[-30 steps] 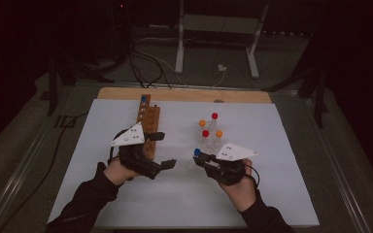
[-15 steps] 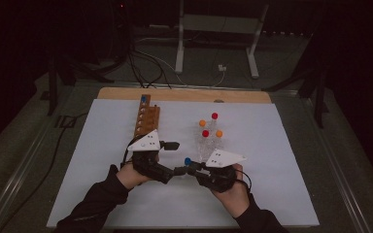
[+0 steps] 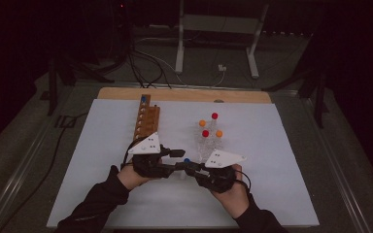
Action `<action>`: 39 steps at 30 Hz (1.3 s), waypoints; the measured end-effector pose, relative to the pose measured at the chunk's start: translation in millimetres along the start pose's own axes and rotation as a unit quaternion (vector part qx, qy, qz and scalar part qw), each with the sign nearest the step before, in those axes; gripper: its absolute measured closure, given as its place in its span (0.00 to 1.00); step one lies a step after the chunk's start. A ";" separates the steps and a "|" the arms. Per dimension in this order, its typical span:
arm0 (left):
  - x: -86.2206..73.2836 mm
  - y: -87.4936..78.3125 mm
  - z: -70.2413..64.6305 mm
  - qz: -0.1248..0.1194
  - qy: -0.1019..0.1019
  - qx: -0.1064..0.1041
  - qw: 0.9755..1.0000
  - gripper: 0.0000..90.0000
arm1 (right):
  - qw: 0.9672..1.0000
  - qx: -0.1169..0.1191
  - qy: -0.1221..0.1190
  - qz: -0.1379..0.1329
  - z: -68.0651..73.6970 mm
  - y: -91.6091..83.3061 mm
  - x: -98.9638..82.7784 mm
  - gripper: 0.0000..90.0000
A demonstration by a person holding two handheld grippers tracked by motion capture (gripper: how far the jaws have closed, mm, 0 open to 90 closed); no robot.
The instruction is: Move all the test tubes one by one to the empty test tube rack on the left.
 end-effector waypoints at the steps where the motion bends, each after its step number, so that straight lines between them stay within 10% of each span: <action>1: -0.1 0.3 -0.1 0.000 0.003 0.003 1.000 0.67 | 1.000 0.000 0.000 0.000 -0.1 0.0 0.0 0.85; 25: 2.2 2.2 -1.6 0.009 0.017 0.003 1.000 0.86 | 1.000 0.005 0.007 0.003 -1.2 1.4 -0.6 0.84; 39: 19.5 -32.3 27.0 -0.013 0.005 0.065 0.998 0.86 | 0.999 -0.010 0.022 -0.023 -4.4 -3.4 1.2 0.32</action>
Point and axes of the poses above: each handheld gripper's, and its own axes: y roughly forward along the jaws, x roughly out of its top, z roughly to its left, the point moved 5 cm from there along y, roughly forward along the jaws, and after that the axes turned 13 degrees about z, right-handed, at the moved point
